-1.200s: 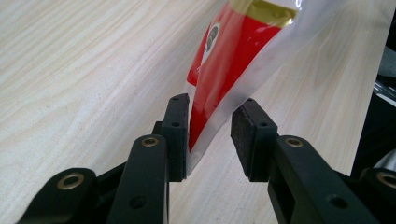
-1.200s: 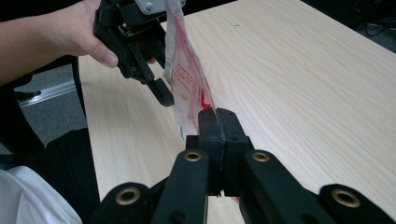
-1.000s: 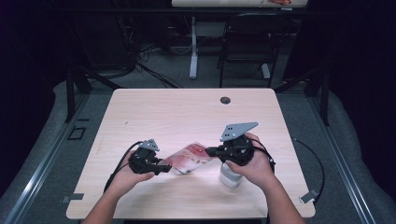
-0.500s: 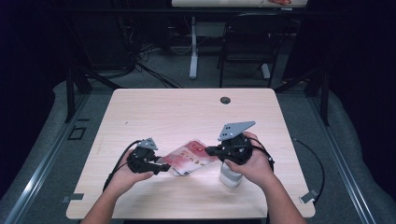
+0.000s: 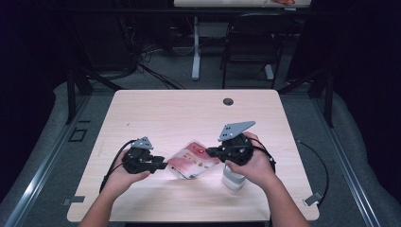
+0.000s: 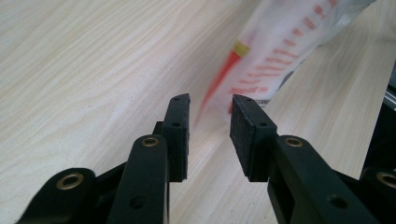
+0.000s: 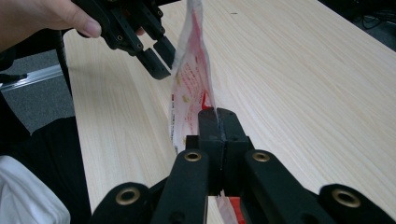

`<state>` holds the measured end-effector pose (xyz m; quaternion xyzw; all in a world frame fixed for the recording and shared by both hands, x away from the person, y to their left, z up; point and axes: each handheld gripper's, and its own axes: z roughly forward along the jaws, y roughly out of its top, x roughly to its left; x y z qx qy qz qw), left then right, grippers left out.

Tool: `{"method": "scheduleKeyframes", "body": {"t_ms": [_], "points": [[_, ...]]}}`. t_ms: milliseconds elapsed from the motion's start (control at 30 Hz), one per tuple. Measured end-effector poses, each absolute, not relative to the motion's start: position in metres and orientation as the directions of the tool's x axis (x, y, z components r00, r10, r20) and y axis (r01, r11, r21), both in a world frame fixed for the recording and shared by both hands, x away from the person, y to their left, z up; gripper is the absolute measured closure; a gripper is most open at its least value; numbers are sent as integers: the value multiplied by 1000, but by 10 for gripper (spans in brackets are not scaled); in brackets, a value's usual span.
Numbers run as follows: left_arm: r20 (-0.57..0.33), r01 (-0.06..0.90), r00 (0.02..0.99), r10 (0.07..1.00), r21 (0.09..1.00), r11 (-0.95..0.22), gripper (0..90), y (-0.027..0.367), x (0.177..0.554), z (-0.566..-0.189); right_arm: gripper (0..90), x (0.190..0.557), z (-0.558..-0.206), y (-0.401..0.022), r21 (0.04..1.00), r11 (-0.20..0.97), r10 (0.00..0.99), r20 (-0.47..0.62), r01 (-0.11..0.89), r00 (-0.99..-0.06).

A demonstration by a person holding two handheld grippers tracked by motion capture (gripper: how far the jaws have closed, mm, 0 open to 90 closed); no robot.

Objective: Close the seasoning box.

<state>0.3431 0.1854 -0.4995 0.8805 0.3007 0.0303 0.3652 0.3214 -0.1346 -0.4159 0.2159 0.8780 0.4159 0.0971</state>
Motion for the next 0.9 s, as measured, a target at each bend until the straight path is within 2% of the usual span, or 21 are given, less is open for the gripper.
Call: {"method": "scheduleKeyframes", "body": {"t_ms": [567,900], "points": [[-131,477,827,547,676,-561,692,185,340,-493,897,323,-413,-119,776,565,426,15,279,-905],[-102,450,844,527,671,-590,616,179,337,-492,894,327,-409,-98,774,579,397,7,257,-918]]}}
